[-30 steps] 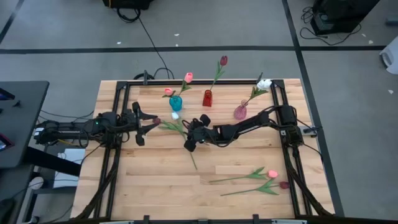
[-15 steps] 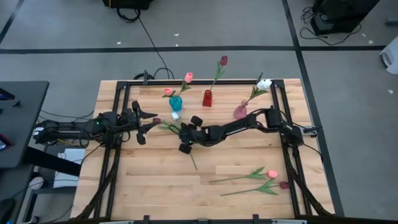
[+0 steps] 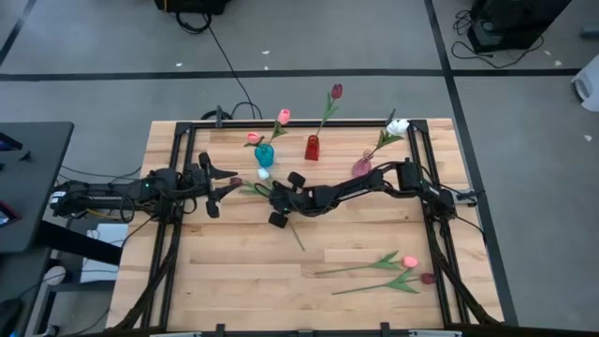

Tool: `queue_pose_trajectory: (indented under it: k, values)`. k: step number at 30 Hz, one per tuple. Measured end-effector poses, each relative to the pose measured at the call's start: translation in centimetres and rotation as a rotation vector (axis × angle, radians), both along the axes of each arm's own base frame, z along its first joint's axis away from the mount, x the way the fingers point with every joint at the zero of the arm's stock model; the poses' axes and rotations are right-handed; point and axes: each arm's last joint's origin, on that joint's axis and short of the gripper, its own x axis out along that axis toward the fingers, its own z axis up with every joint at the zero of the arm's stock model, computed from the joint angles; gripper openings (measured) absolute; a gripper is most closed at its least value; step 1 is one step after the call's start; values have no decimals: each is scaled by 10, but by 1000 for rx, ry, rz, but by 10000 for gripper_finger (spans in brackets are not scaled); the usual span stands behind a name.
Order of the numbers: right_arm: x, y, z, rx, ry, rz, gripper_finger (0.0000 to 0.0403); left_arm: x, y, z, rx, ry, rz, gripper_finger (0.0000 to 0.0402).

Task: Sort flowers into vase by color
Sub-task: Put the top red tulip into the red vase

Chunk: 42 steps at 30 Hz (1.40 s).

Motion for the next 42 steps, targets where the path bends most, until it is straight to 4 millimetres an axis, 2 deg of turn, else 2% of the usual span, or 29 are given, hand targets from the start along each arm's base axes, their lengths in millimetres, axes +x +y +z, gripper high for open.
queue_pose_trajectory:
  k: [3,8,14,19,21,23,26,32,38,42]
  values:
    - [-1,0,0,6,7,-17,10,0,0,0,0,1,0,167]
    - [-5,1,13,-4,19,-24,24,0,0,-1,-1,10,0,167]
    - [-23,10,69,-9,20,-6,12,0,0,0,-1,0,-8,167]
    - [-38,34,112,-29,-20,58,11,0,-2,1,-8,-8,-59,167]
    - [-45,45,123,-61,-47,79,11,2,-2,0,-24,-9,-74,167]
    - [-55,53,124,-89,-60,79,11,4,-2,0,-28,-11,-84,167]
    - [-71,59,116,-108,-87,55,11,8,-4,-6,-23,-79,-134,167]
    - [-101,56,94,-123,-252,-16,11,13,-6,-18,-47,-246,-245,167]
    - [-120,52,99,-198,-493,26,11,26,-4,-23,-93,-161,-179,167]
    - [-125,54,106,-205,-649,164,11,41,-2,-22,-121,-104,-123,167]
